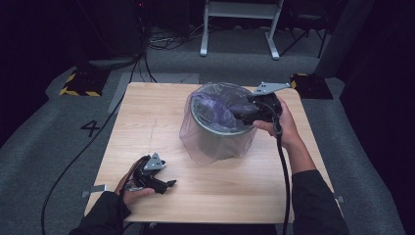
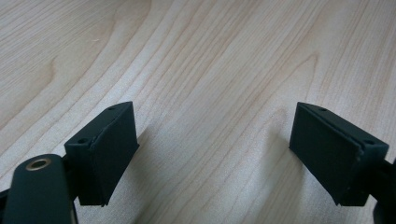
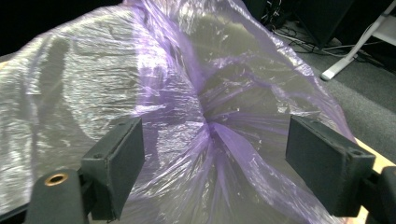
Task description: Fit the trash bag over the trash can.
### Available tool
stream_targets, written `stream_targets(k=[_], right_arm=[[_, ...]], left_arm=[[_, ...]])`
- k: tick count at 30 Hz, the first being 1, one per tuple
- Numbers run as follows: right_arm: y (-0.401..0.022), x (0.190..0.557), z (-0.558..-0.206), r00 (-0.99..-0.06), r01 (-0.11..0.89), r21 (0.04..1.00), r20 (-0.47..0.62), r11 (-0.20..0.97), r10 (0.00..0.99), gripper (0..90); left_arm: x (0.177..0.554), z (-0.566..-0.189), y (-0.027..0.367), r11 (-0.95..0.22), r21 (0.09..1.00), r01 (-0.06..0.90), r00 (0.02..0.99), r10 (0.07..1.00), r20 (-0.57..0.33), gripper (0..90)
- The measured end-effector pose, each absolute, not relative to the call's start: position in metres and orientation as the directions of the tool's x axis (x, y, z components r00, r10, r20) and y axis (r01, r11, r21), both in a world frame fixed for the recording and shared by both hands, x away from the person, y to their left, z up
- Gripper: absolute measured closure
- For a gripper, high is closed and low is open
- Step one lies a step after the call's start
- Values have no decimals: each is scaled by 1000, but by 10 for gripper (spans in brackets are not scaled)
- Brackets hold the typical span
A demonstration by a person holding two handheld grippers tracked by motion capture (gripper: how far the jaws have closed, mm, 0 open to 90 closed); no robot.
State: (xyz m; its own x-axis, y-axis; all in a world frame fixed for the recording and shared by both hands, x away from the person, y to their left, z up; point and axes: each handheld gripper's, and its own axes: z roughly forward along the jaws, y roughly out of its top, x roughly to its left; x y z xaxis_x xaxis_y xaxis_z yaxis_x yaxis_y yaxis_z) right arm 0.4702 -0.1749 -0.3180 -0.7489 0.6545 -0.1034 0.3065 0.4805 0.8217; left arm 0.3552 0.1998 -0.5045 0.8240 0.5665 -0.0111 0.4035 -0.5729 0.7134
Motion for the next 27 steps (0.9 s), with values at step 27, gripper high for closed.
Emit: stream_targets(k=[27], right_arm=[[-202,420,-305,-734,245,826,-184,507,653,172]], left_arm=[[355,-504,200,-573,713,404,823,567,-11,146]])
